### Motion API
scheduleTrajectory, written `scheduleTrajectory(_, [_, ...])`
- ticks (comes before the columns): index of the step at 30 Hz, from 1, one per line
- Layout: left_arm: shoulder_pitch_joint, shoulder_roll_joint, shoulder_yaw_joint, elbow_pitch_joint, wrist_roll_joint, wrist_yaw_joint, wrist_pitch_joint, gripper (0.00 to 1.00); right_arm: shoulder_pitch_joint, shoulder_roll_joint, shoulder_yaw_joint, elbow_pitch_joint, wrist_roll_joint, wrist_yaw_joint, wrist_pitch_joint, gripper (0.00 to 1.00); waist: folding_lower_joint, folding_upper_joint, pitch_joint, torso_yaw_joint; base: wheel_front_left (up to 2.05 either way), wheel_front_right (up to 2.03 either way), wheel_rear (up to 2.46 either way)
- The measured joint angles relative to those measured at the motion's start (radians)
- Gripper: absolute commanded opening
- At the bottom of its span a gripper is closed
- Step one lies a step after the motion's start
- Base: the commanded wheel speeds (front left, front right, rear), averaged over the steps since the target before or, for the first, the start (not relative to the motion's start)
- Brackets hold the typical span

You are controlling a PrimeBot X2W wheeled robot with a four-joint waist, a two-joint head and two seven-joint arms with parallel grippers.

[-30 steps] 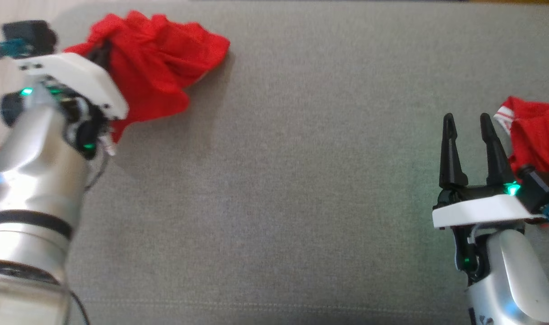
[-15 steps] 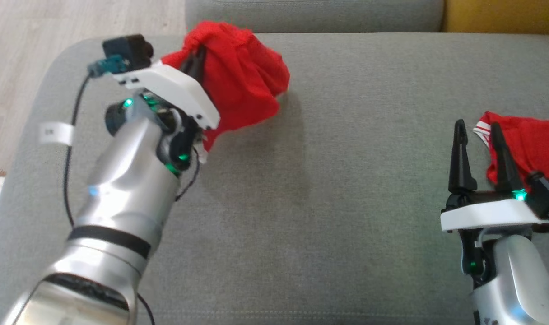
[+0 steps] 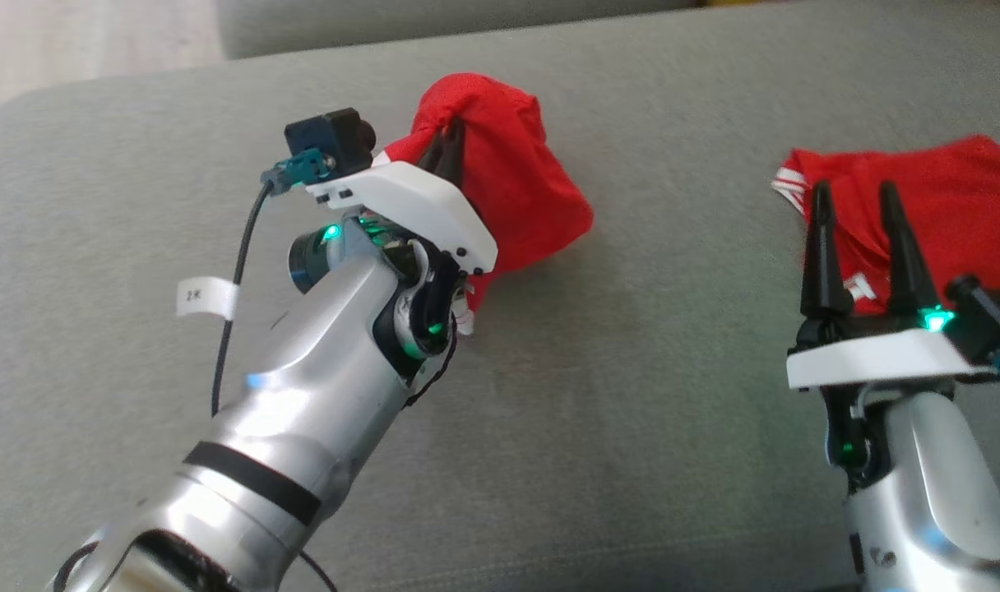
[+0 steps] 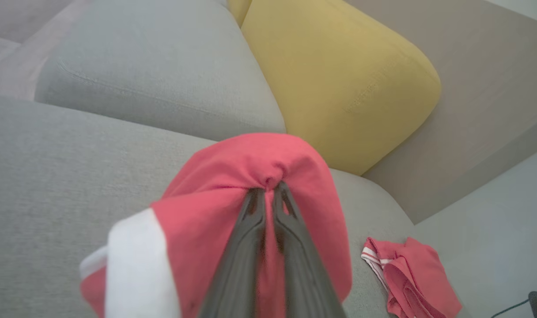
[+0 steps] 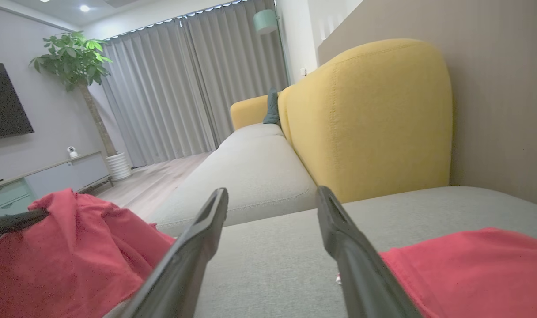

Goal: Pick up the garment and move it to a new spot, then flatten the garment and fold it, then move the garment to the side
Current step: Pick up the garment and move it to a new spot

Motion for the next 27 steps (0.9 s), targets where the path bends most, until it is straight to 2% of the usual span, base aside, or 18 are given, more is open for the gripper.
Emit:
scheduleTrajectory(4, [-0.015,0.000,-0.024,0.025,-0.044,0.035,-0.042,0.00,-0.027,0.000,0.012,-0.003,0.006,0.000,0.000,1.00,0.0000,0.0000,0.032,-0.051,0.00,0.00,0.00])
scheduleTrajectory(12, [-0.066,0.001,-0.030,0.071,-0.087,0.062,-0.062,0.00,-0.047,0.000,0.027,-0.013,0.015,0.000,0.000,1.00,0.0000,0.0000,0.102,-0.120,0.00,0.00,0.00])
scheduleTrajectory(13, [-0.066,0.001,-0.029,0.071,-0.087,0.062,-0.062,0.47,-0.050,0.000,0.027,-0.013,0.015,0.000,0.000,1.00,0.0000,0.0000,0.109,-0.124,0.00,0.00,0.00])
scheduleTrajectory(14, [-0.066,0.001,-0.028,0.070,-0.086,0.066,-0.063,1.00,-0.056,0.000,0.027,-0.013,0.015,0.000,0.000,1.00,0.0000,0.0000,0.114,-0.127,0.00,0.00,0.00])
scheduleTrajectory(27, [-0.066,0.001,0.060,0.011,0.053,0.042,-0.063,1.00,-0.060,0.000,-0.005,-0.005,-0.014,0.000,0.000,1.00,0.0000,0.0000,0.078,-0.060,0.00,0.00,0.00])
